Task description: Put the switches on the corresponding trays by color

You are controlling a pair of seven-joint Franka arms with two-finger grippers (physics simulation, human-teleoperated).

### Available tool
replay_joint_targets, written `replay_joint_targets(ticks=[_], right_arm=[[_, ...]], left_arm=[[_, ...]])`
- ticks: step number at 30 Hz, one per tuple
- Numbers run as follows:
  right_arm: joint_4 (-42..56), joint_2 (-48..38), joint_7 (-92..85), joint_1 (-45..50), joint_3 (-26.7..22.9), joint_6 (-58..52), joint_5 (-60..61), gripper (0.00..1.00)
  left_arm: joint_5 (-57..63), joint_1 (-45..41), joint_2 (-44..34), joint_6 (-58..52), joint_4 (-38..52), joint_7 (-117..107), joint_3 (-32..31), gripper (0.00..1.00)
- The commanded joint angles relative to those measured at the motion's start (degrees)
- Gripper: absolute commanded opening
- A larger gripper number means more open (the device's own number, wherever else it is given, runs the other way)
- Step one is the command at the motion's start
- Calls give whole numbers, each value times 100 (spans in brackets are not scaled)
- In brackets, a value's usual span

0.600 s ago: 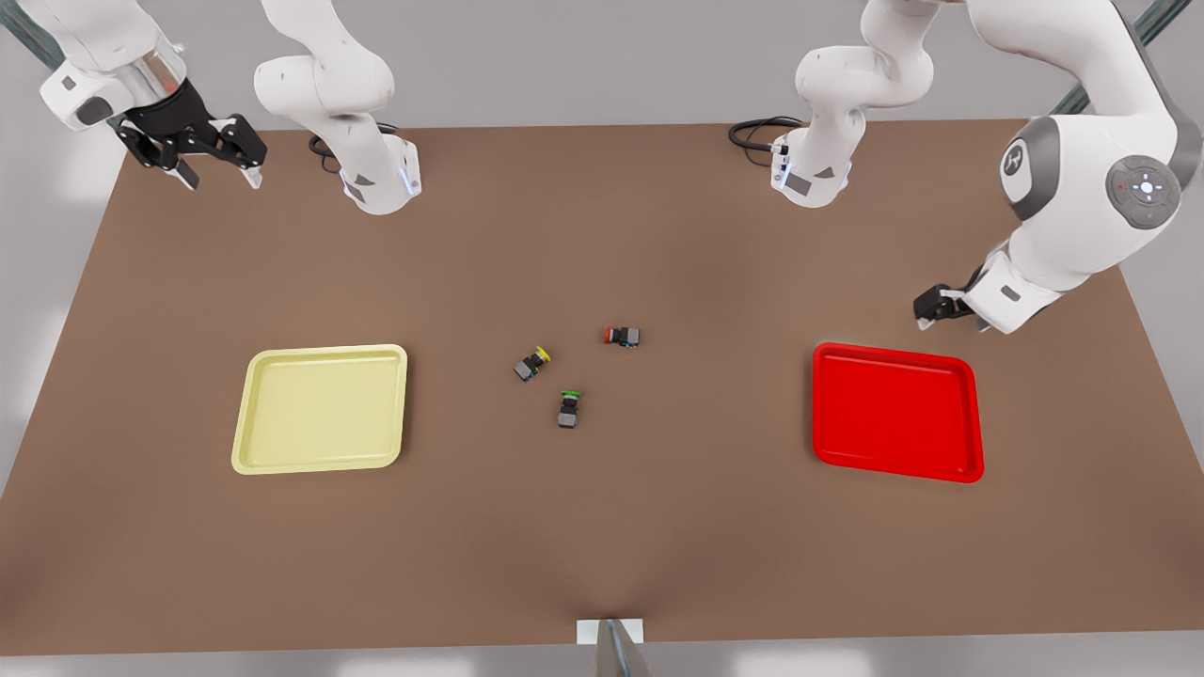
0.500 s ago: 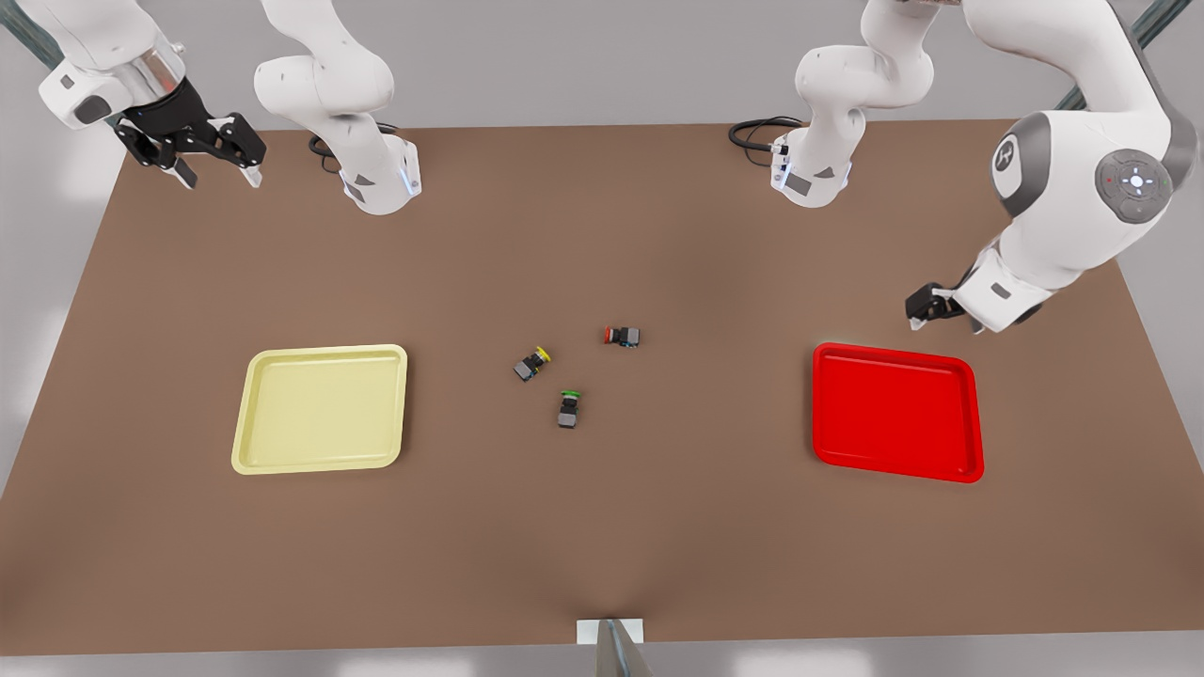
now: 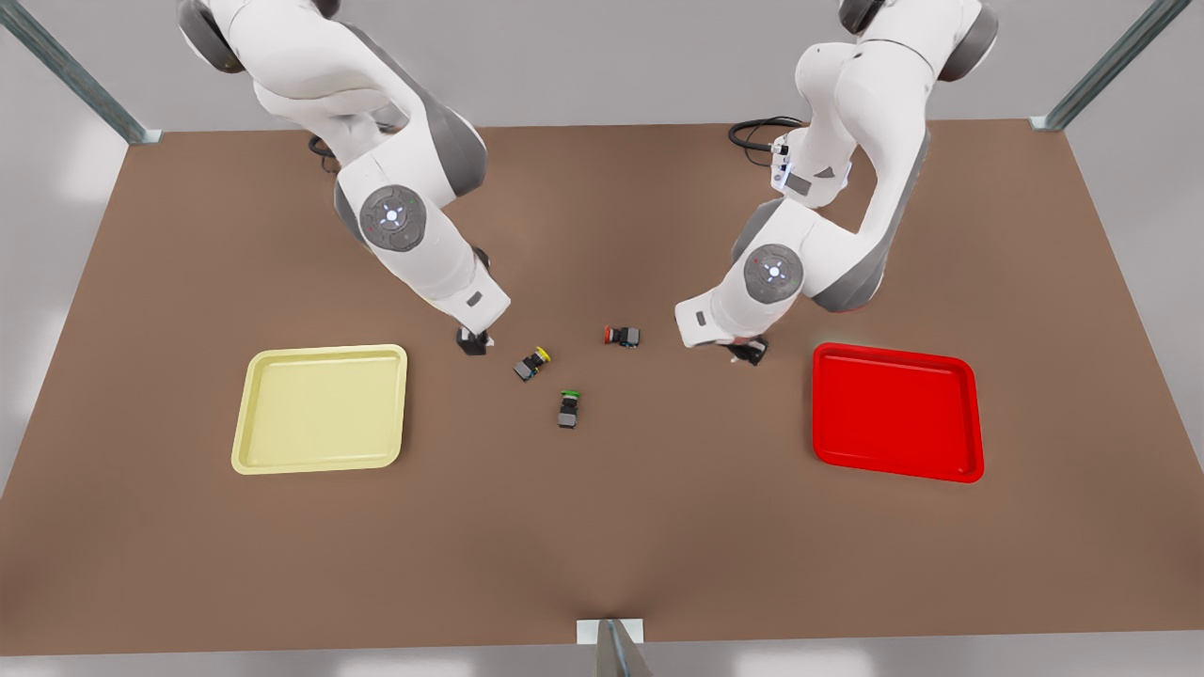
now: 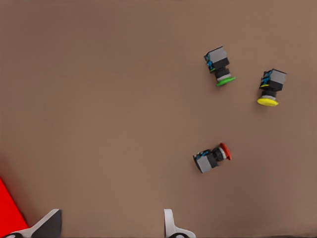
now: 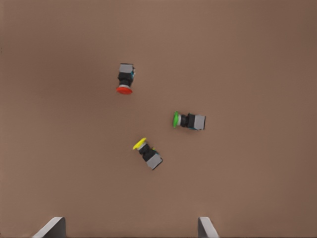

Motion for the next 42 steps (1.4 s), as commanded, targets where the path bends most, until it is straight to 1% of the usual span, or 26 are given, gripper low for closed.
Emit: replay_joint_targets(ticks=[1,2,3,5,6,7,8,10,12,13,15,16,17,19,21,22,25,29,32,35,36,37,39,40,42], right_arm=[[-2,86,51,24,-3,81,-119,100],[24,377,244,60,-47,169,-286,100],[24,588,253,60,-55,380,-286,100],[33,930,262,60,-64,669,-444,100],[33,1062,262,77,-64,820,-453,100],[-2,1132,297,95,-64,969,-462,100],[-46,1212,543,341,-55,1101,-699,100],[-301,1449,578,332,-55,1628,-787,100],[-811,1432,578,332,-64,2226,-831,100],[-855,1432,499,350,-55,2235,-1138,100],[-987,1370,-537,341,-38,2288,-1280,100],[-1162,1283,-775,350,-12,2410,-1288,100],[-1777,1142,-1188,323,-12,3052,-1288,100],[-2058,1106,-1197,350,-3,3342,-1534,100],[-2402,1124,-1241,358,-3,3843,-1552,100],[-2446,1124,-1232,358,-3,3852,-1552,100],[-2612,1177,-1144,403,-3,4116,-1543,100],[-2665,1203,-1127,358,-47,4195,-1534,100],[-2841,1194,-1180,376,-47,4380,-1534,100],[-2920,1194,-1206,227,-73,4380,-1534,100],[-2938,1194,-1162,192,-73,4380,-1534,100],[-2964,1194,-1127,200,-73,4380,-1534,100],[-3008,1194,-1127,183,-82,4388,-1534,100],[-3008,1203,-1136,183,-82,4388,-1534,100],[-2999,1264,-1136,183,-82,4388,-1543,100]], left_arm=[[160,-85,31,121,2,99,3,100],[371,-322,242,359,2,389,3,99],[583,-464,295,368,19,818,-6,99],[152,-472,321,332,28,1795,-15,99],[134,-674,418,368,11,1998,-6,100],[160,-745,523,377,19,2156,-15,100],[169,-815,611,368,54,2209,-15,100],[99,-990,751,359,116,2173,-120,100],[28,-1193,901,359,125,2270,-129,100],[11,-1202,1006,350,134,2305,-138,100],[20,-1193,1086,368,134,2314,-129,100],[11,-1193,1094,385,134,2305,-129,100],[11,-1237,1147,482,125,2270,-129,100],[-59,-1307,1182,648,116,2270,-120,100],[90,-1307,1366,1071,125,3254,-120,100],[99,-1307,1455,1404,125,3719,-120,100],[64,-1264,1543,1862,90,5407,-111,100],[90,-1246,1543,2161,-148,6173,-76,100],[204,-1255,1384,1818,-297,6190,-94,100],[239,-1255,1384,1888,-481,6445,-94,100],[239,-1220,1323,2099,-674,6463,-94,100],[231,-1176,1191,2582,-1061,6436,-76,100],[187,-1176,1182,2802,-1228,6234,-68,100],[187,-1176,1138,3083,-1474,5918,-68,100],[187,-1176,1147,3180,-1554,5364,-59,100]])
